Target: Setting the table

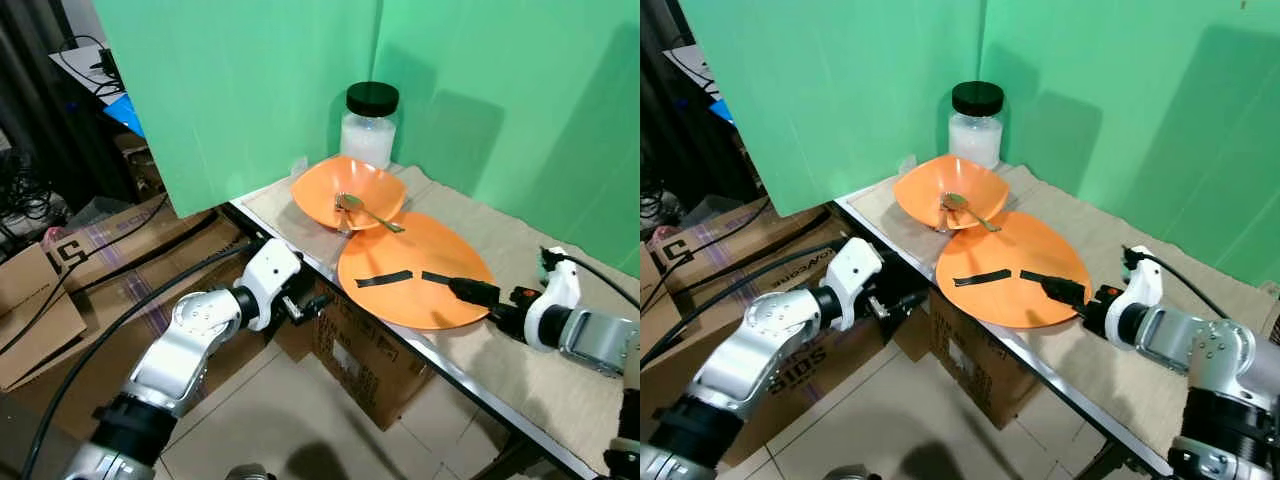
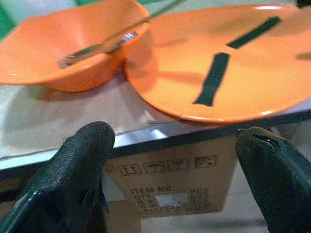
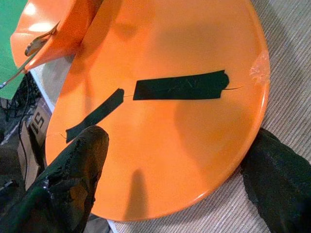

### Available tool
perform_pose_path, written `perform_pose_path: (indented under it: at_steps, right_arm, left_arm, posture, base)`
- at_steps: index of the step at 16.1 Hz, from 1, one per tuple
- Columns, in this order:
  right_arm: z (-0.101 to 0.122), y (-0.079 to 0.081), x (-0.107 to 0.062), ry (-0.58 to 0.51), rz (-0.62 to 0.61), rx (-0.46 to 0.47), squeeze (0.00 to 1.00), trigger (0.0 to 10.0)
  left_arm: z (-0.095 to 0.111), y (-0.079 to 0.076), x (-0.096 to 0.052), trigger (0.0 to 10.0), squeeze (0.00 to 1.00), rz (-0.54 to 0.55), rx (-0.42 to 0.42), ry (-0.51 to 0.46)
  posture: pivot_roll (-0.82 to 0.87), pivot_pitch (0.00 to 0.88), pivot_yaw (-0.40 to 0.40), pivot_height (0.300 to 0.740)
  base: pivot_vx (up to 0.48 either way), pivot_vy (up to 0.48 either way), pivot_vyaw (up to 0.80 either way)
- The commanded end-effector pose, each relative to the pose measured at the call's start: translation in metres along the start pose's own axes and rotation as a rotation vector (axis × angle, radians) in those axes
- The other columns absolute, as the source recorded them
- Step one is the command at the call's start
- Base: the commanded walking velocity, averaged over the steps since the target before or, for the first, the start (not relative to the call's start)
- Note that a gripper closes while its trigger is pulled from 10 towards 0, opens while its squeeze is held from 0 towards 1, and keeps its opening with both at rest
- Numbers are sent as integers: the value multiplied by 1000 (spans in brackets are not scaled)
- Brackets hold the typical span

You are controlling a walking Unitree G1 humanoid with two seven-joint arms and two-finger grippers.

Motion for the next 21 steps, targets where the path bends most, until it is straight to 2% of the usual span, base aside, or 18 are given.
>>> perform_pose_path:
  at_steps: [1, 5, 6, 7, 8, 10, 11, 12, 13, 16, 17, 18, 21]
  right_arm:
    - [-1, 1, -1, 0, -11, 12, 0, 10000]
    - [-1, 9, 5, -31, 38, 80, 0, 10000]
    - [1, 12, 8, -56, 53, 105, 0, 6588]
    - [3, 16, 9, -72, 70, 121, 0, 3608]
    - [6, 18, 8, -83, 82, 131, 0, 2824]
    - [10, 20, 6, -100, 90, 141, 0, 2706]
    - [17, 20, 2, -122, 96, 151, 0, 1765]
    - [19, 20, 2, -127, 97, 154, 0, 1765]
    - [21, 21, 1, -137, 108, 172, 0, 0]
    - [12, 28, 10, -112, 115, 186, 0, 235]
    - [10, 28, 12, -104, 113, 188, 0, 510]
    - [2, 27, 17, -82, 95, 202, 0, 1333]
    - [-8, 19, 27, -62, 38, 233, 0, 1176]
  left_arm:
    - [6, 4, 4, 10000, 0, -7, 37, -12]
    - [8, 10, 13, 10000, 0, -8, 52, -26]
    - [9, 9, 15, 10000, 0, -11, 59, -29]
    - [10, 9, 17, 10000, 0, -15, 62, -36]
    - [11, 8, 19, 10000, 0, -17, 63, -42]
    - [11, 8, 20, 10000, 0, -20, 65, -49]
    - [11, 8, 21, 10000, 0, -23, 67, -54]
    - [11, 8, 22, 10000, 0, -23, 67, -55]
    - [11, 7, 22, 10000, 0, -24, 67, -58]
    - [10, 7, 23, 10000, 0, -24, 67, -66]
    - [11, 7, 23, 10000, 0, -24, 67, -67]
    - [11, 7, 23, 10000, 0, -21, 65, -72]
    - [12, 8, 24, 10000, 0, -18, 64, -77]
  posture:
    - [83, 0, 3, 740]
    - [79, 0, 8, 740]
    - [76, 0, 12, 740]
    - [76, 0, 12, 740]
    - [76, 0, 11, 740]
    - [75, 0, 11, 740]
    - [76, 0, 10, 740]
    - [76, 0, 10, 740]
    - [75, 0, 9, 740]
    - [78, 0, 5, 740]
    - [79, 0, 4, 740]
    - [79, 0, 4, 740]
    - [77, 0, 6, 740]
  base:
    - [0, 0, 0]
    - [0, 0, 0]
    - [0, 0, 0]
    - [0, 0, 0]
    - [0, 0, 0]
    - [0, 0, 0]
    - [0, 0, 0]
    - [0, 0, 0]
    - [0, 0, 0]
    - [0, 0, 0]
    - [0, 0, 0]
    - [0, 0, 0]
    - [0, 0, 0]
Point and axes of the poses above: a point about 5 cm out from each wrist's last joint towards the gripper, its own x axis pointing out of the wrist towards the gripper, its own z axis along the axis of the wrist's last joint, y = z × x, the point moved 5 cm from there along x, pointing out of the wrist towards the gripper, and after that the axes turned 3 degrees about -x, right-handed, at the moved point
